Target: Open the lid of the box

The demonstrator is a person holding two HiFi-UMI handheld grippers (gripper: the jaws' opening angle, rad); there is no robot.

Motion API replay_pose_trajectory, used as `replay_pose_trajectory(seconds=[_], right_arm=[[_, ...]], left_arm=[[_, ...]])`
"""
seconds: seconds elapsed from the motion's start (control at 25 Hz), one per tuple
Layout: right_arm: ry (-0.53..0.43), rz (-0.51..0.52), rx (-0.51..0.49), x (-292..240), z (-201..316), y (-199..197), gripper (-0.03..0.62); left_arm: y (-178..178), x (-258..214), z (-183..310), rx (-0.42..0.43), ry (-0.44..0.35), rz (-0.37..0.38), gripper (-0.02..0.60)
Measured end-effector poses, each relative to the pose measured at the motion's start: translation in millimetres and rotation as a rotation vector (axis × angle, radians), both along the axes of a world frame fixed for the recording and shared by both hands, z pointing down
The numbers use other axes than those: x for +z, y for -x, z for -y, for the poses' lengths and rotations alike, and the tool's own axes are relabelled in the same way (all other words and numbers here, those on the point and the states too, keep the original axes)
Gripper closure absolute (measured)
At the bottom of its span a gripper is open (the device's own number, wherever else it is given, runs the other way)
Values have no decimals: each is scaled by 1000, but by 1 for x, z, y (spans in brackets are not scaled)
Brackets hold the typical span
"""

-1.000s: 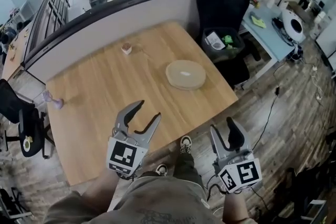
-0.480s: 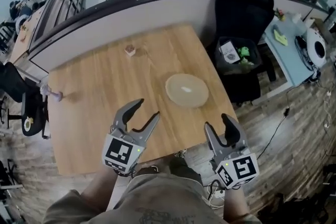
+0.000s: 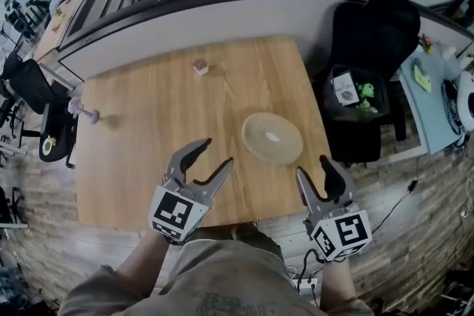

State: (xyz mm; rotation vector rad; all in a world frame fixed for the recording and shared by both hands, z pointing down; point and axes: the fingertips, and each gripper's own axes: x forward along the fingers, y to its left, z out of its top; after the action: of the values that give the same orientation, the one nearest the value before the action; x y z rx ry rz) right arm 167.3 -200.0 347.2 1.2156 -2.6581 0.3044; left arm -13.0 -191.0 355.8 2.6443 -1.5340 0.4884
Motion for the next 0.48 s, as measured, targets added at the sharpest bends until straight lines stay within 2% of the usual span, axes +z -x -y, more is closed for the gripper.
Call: replay_pose_trajectory(seconds=[0.12,0.24,0.48], right_arm=[[35,10,-15,10,3,6,382],[78,35,-37,20,6,16,382],[142,8,-43,51,17,32,382]], left_arm=[[2,5,5,24,18,12,354],[3,15,11,103,18,54,354],[11,47,41,247,-9,86,353]])
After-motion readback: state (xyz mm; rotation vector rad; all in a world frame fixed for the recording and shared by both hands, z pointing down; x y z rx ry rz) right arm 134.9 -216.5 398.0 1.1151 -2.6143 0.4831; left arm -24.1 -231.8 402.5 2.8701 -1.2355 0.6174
